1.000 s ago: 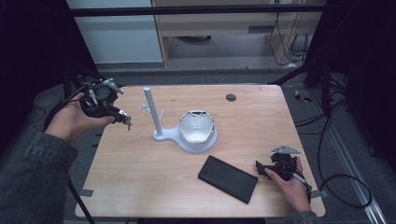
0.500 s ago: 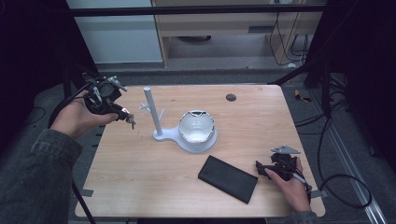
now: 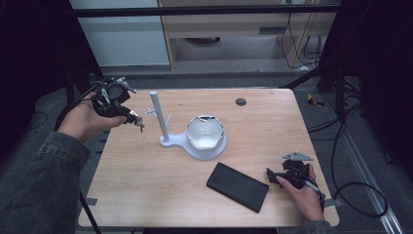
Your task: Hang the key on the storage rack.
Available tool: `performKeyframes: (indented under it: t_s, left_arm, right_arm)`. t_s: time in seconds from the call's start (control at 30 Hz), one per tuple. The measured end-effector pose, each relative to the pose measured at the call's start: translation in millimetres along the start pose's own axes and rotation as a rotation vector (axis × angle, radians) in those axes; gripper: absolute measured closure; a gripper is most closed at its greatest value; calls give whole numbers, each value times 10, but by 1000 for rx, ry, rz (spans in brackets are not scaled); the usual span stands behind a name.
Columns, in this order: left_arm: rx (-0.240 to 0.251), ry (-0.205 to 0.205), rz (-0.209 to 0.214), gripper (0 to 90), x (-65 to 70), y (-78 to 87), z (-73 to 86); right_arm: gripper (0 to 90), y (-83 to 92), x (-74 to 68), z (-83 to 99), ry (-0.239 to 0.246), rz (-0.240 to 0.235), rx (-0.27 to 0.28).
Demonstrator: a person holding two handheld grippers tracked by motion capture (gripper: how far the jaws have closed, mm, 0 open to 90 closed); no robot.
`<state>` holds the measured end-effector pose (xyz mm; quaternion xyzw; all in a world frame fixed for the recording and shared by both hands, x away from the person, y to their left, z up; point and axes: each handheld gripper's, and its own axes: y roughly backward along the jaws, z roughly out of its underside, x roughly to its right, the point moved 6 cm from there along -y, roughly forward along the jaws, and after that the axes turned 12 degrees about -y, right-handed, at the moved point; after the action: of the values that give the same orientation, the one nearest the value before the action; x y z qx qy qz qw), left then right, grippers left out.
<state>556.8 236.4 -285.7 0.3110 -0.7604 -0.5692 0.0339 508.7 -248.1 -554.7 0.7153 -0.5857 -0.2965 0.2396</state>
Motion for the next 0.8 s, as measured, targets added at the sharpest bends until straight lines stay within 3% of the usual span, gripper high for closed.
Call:
performKeyframes:
  t_s: [0.8]
  left_arm:
    - [-27, -6, 9, 675, -57, -162, -119]
  right_arm:
    - [6, 1, -7, 3, -2, -3, 1]
